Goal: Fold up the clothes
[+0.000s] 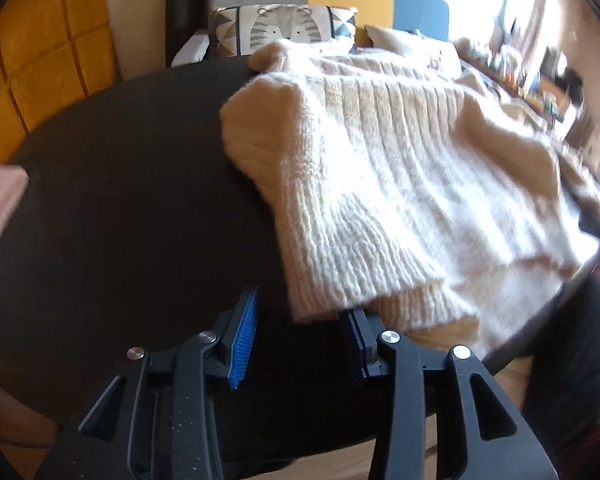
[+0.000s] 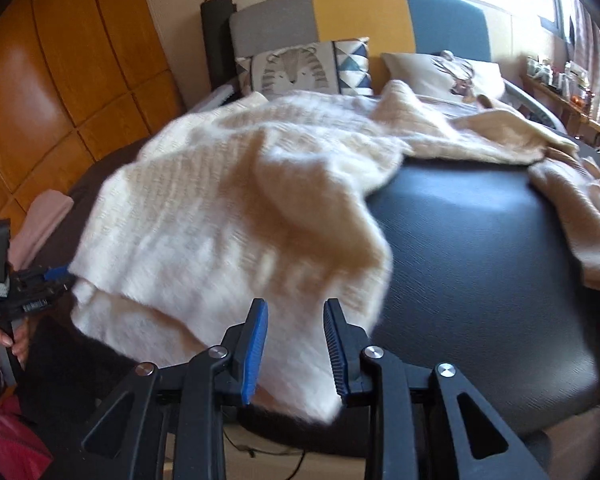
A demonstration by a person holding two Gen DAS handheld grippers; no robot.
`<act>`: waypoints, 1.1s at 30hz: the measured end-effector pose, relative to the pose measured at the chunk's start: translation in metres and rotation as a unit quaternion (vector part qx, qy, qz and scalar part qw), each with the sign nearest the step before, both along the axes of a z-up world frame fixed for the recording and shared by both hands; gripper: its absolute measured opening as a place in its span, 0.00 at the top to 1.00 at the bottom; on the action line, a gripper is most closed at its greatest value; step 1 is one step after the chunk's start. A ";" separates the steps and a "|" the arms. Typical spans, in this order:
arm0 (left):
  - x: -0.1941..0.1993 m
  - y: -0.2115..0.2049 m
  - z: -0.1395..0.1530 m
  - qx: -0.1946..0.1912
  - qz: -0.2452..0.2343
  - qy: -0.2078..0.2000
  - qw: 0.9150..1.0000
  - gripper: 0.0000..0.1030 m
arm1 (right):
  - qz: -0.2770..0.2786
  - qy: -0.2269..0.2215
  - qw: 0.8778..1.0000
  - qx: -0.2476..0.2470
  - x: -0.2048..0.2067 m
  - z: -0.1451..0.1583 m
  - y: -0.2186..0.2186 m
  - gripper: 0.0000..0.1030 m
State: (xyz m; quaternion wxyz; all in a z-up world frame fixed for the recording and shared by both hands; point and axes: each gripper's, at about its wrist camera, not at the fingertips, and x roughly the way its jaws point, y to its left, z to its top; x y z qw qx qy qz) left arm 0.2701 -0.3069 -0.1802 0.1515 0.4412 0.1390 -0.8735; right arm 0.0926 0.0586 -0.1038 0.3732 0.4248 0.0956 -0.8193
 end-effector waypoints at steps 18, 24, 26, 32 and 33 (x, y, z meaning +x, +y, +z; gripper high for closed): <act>0.021 -0.013 0.046 0.038 0.031 0.096 0.994 0.96 | 0.041 0.089 0.988 0.119 0.035 -0.032 -0.014 0.72; 0.023 -0.012 0.047 0.022 0.026 0.104 0.994 0.96 | 0.009 0.040 0.995 0.086 0.022 -0.032 -0.006 0.67; 0.010 -0.011 0.035 0.031 0.025 0.084 0.996 0.91 | -0.002 0.026 0.997 0.075 0.020 -0.033 -0.003 0.64; 0.003 -0.012 0.003 0.073 0.024 0.039 0.996 0.76 | -0.008 0.023 0.997 0.077 0.021 -0.034 -0.005 0.62; 0.003 -0.014 0.000 0.092 0.025 0.042 0.995 0.73 | -0.008 0.023 0.997 0.079 0.021 -0.034 -0.005 0.62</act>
